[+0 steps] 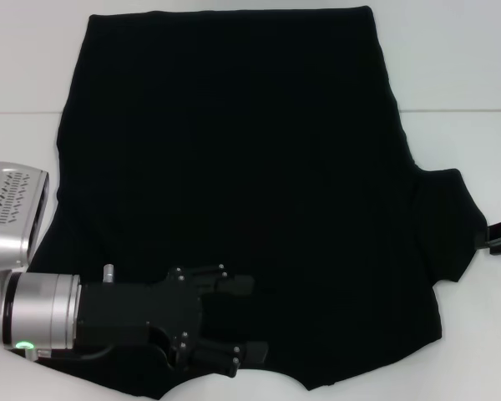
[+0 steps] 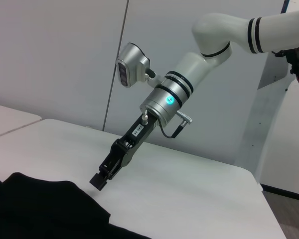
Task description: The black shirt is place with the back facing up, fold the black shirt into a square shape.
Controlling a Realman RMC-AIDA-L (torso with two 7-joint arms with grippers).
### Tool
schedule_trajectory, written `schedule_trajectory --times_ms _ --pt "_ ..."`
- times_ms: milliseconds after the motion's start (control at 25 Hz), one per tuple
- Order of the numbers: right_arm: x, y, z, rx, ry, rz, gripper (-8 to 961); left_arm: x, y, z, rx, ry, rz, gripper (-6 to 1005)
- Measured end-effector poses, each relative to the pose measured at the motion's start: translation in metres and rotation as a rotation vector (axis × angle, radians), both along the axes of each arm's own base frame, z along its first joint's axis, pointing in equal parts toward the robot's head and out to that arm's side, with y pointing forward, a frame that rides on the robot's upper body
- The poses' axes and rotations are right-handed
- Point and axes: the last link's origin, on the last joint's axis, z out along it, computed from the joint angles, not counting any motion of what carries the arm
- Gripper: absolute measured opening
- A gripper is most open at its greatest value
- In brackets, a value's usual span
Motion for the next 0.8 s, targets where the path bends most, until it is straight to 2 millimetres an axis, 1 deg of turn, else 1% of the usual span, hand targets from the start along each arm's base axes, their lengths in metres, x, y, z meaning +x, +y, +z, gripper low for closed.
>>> schedule_trajectory --times_ms 160,800 --pt "0.000 -0.001 0.000 -0.004 0.006 -0.011 331 0.000 0.000 0.000 -0.001 -0.001 -0.001 932" --pt "0.000 0.003 -0.018 0.016 -0.009 -0.021 318 0.000 0.001 0.002 0.008 0.006 -0.006 932"
